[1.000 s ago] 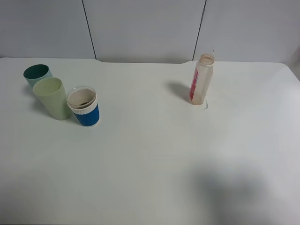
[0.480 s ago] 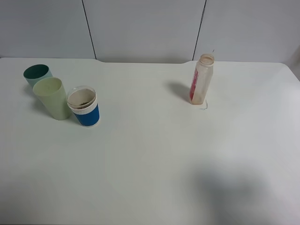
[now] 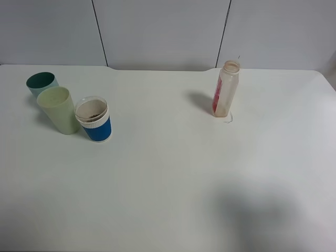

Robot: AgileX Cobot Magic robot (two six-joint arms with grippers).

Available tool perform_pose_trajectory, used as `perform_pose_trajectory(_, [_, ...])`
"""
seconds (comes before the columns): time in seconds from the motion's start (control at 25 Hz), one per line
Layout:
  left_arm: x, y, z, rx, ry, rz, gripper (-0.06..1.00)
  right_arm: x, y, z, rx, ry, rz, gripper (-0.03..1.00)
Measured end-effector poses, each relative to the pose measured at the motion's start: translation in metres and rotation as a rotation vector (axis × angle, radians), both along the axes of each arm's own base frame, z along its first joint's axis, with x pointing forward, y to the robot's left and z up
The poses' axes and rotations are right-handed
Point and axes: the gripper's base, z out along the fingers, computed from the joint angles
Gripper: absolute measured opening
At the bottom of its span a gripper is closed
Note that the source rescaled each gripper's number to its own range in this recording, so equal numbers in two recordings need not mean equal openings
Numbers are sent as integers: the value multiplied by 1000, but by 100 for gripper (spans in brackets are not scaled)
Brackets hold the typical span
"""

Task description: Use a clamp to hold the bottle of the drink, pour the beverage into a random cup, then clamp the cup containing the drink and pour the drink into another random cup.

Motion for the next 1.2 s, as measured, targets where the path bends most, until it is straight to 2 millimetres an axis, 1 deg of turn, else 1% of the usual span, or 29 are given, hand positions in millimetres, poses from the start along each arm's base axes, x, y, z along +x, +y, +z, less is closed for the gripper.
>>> perform_pose_trajectory(0.16, [-2, 0, -2, -9, 35, 4, 67, 0, 0, 0, 0, 0, 0, 98])
perform_pose_trajectory(0.28, [-4, -1, -9, -48, 104, 8, 67, 0, 0, 0, 0, 0, 0, 98])
perform_pose_trajectory(0.36, [-3, -2, -13, -74, 120, 6, 67, 0, 0, 0, 0, 0, 0, 98])
perform_pose_trajectory(1.2, [-3, -2, -14, -84, 124, 6, 67, 0, 0, 0, 0, 0, 0, 98])
